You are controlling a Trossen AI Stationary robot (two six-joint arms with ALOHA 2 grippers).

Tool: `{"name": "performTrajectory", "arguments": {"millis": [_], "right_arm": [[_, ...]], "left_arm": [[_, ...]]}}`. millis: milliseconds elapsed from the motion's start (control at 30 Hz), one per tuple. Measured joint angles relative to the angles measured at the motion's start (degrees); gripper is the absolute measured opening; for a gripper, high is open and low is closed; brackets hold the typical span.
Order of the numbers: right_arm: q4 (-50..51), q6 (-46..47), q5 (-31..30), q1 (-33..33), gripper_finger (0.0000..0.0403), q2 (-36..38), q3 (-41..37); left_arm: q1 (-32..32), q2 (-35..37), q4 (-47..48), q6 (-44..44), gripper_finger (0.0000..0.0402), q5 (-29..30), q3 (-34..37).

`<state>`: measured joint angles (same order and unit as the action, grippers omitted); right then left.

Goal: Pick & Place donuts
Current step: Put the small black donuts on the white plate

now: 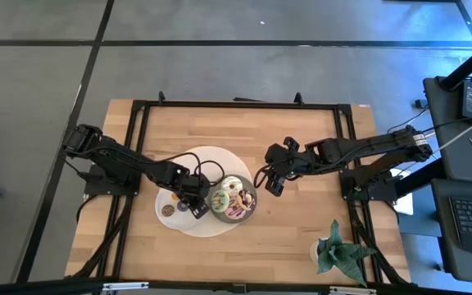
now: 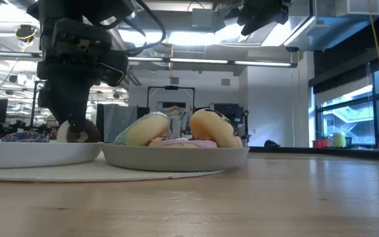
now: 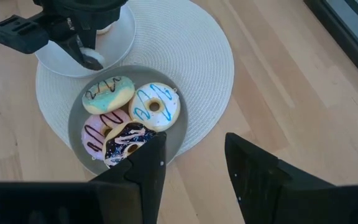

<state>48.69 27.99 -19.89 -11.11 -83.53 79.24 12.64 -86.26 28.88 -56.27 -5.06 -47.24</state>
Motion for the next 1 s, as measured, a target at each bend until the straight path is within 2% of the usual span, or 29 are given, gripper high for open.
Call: {"name": "performTrajectory", "arguments": {"millis": [567,733,1000], "right_arm": [[0.0,-0.2,0.0,0.0,0.0165,0.0,0.0],[0.0,-0.2,0.0,0.0,0.0165,0.0,0.0],[0.0,-0.2,0.0,0.0,0.0165,0.0,0.0]], "left_arm": [[-0.3,0.0,3.4,-0.2,0.0179,1.5,0.0],[-1.7,0.0,7.4,-1.5,0.0185,1.5,0.0],[-3.9,0.0,7.7,-0.1,0.0183,1.5,0.0]]}}
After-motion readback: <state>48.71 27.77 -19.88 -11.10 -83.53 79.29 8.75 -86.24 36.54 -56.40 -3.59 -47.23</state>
